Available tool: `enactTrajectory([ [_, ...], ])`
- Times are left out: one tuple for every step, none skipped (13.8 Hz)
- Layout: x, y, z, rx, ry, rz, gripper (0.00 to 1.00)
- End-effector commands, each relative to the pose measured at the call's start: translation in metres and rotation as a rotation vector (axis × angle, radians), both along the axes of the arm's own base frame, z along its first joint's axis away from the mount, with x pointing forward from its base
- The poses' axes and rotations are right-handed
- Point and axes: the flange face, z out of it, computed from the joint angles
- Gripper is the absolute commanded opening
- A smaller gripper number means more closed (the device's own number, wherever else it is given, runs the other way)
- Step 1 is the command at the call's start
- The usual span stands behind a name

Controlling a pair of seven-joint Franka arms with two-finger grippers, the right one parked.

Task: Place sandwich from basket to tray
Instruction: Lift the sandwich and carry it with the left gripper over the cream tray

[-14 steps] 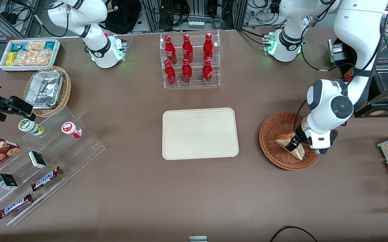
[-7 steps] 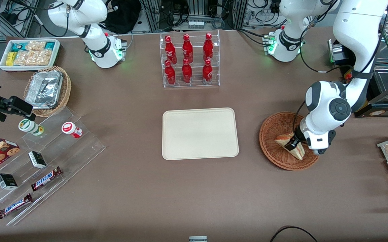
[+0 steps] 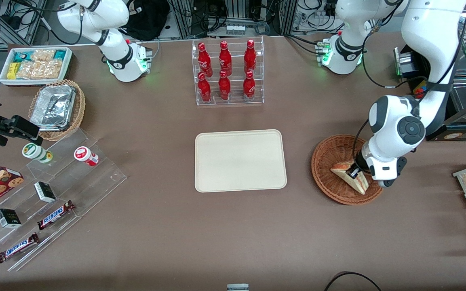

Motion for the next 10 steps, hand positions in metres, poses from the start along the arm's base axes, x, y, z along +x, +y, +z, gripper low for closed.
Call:
enactTrajectory([
  [0.011,-0.016,0.059,0.064,0.034,-0.033,0.12],
  [0.014,-0.023,0.083,0.076,0.058,-0.053,0.12],
  [0.013,-0.039,0.099,0.080,0.076,-0.104,0.12],
  [0.011,-0.065,0.118,0.083,0.080,-0.175,0.12],
  [0.008,-0.084,0.131,0.079,0.098,-0.201,0.12],
  [0.000,-0.101,0.133,0.087,0.135,-0.238,0.12],
  [-0.010,-0.126,0.132,0.091,0.147,-0.283,0.12],
  [-0.019,-0.150,0.132,0.080,0.147,-0.320,0.12],
  [-0.027,-0.174,0.129,0.053,0.155,-0.358,0.12],
  [-0.033,-0.198,0.125,0.017,0.159,-0.399,0.12],
])
